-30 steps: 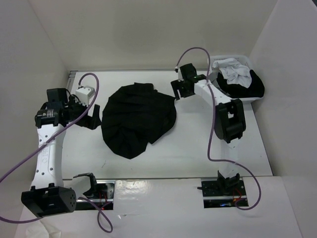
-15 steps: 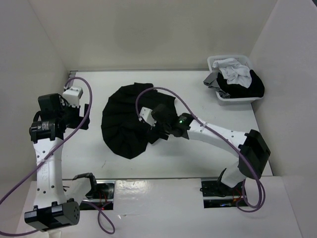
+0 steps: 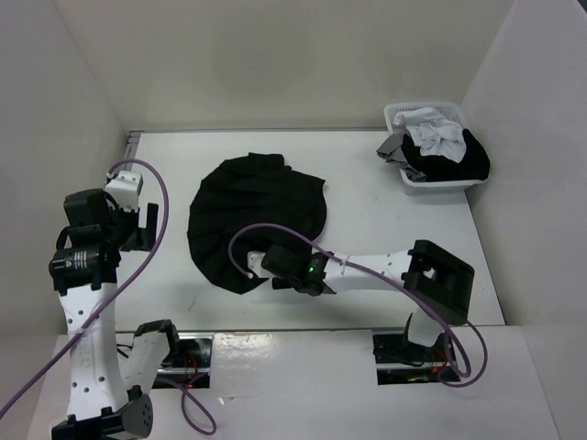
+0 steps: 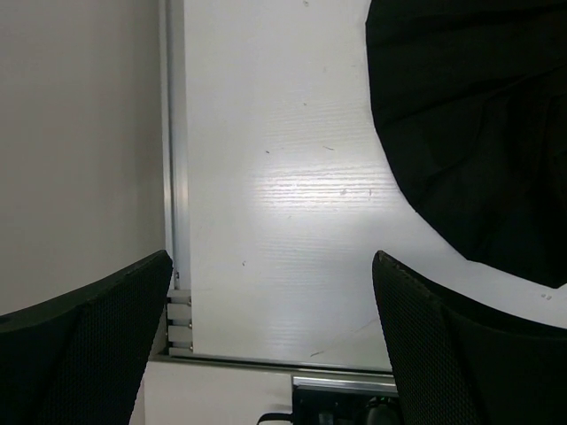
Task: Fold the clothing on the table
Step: Flatten the skirt out
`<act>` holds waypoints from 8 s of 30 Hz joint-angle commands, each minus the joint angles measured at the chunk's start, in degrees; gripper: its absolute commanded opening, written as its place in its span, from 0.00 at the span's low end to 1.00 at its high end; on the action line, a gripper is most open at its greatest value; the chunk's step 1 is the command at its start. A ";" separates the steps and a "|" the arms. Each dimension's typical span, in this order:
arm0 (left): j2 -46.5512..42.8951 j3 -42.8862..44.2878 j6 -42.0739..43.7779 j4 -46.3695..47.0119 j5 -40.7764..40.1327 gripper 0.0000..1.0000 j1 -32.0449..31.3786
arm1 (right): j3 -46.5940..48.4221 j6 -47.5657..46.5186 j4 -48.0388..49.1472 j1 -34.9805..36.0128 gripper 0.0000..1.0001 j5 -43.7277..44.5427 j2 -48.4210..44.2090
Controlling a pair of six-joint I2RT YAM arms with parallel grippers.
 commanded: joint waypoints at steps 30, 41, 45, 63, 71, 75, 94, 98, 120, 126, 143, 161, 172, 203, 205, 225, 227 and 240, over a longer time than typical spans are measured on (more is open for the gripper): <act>-2.99 0.41 1.25 -2.74 -0.98 1.00 0.28 | 47.75 11.38 -17.65 -16.09 0.00 -30.28 8.93; -4.13 0.85 1.86 -3.79 -0.98 1.00 0.28 | 17.20 0.67 -8.52 -6.01 0.99 -10.60 -0.45; -4.14 -0.56 1.86 -3.26 -0.45 1.00 0.28 | 7.00 1.89 -6.50 -1.87 0.99 -5.25 -4.22; -5.90 -0.56 1.86 -3.26 -2.64 1.00 0.28 | -5.94 -4.60 20.40 0.87 0.99 5.94 3.23; -6.94 -0.56 3.00 -4.32 -4.40 1.00 0.28 | -5.42 -6.81 30.76 0.87 0.99 5.94 8.77; -7.47 -0.56 3.00 -4.32 -4.93 1.00 0.28 | -3.49 -8.30 32.89 -0.80 0.96 5.33 12.19; -7.48 -1.09 4.05 -4.32 -0.55 1.00 0.28 | 46.24 9.71 -15.76 -16.45 0.00 -33.04 10.08; -6.43 -0.48 5.11 -4.32 3.67 1.00 0.28 | 56.43 12.87 -23.88 -16.98 0.00 -44.93 14.20; 0.07 4.19 2.48 -1.43 21.51 1.00 0.28 | 90.12 16.84 -40.77 -15.13 0.00 -61.92 29.87; 5.60 4.71 0.02 3.58 28.54 1.00 0.28 | 89.07 16.84 -40.77 -14.08 0.00 -62.53 28.82; 15.02 9.47 -2.44 7.19 46.22 0.84 -2.62 | 85.81 16.31 -40.77 -12.41 0.00 -60.60 28.81; 11.95 -0.12 0.46 5.35 46.31 0.75 -6.13 | 89.33 16.31 -40.77 -12.41 0.00 -60.86 31.71; 16.87 1.46 -0.77 11.58 44.55 0.49 -6.66 | 88.19 16.31 -41.29 -11.88 0.00 -60.86 31.18; 20.30 9.80 -1.57 8.53 48.34 0.00 -7.19 | 85.38 16.22 -40.77 -9.59 0.72 -51.47 30.23; 19.77 12.69 -1.57 6.59 47.63 0.00 -7.19 | 81.96 16.22 -38.75 -10.29 0.91 -48.40 28.38; 23.46 24.57 4.06 -4.23 47.62 0.00 -7.19 | 39.51 19.91 -18.18 -43.25 0.99 -61.52 7.46; 24.24 27.20 4.93 -6.60 47.01 0.00 -7.19 | 37.31 19.30 -18.18 -46.31 0.99 -66.55 7.45; 29.43 36.00 7.49 -13.02 42.88 0.00 -7.19 | 22.80 11.65 -15.63 -33.25 0.99 -61.30 -0.89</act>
